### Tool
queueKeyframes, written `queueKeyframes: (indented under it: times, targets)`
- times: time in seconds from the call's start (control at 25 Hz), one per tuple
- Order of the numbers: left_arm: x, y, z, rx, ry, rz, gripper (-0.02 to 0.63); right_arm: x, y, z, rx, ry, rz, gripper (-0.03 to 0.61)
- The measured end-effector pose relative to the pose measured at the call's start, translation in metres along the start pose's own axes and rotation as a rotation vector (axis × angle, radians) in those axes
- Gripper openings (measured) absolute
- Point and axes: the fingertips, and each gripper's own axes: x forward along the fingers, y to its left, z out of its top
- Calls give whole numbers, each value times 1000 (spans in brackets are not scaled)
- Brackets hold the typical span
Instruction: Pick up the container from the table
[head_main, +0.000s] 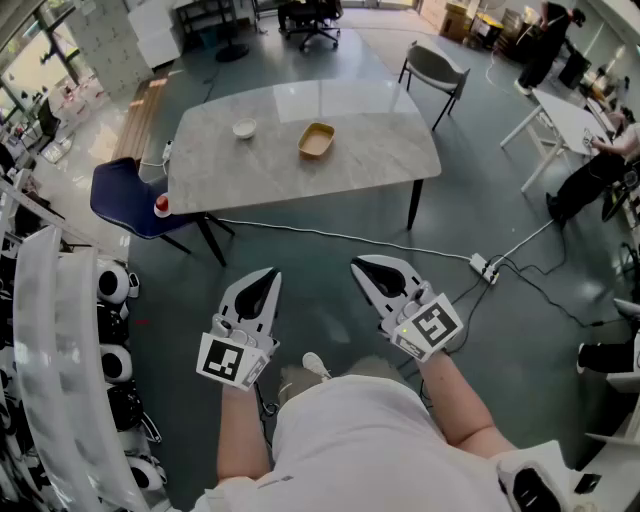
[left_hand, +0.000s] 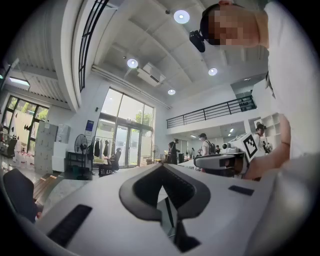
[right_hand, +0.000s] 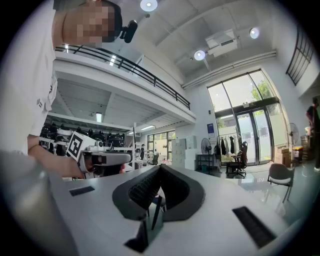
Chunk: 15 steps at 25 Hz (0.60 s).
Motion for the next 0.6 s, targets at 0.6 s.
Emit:
queueKeyframes:
  times: [0.6]
  targets:
    - [-20,80,-32,-79,37,-21,2,73,5,-21,46,43,-35,9]
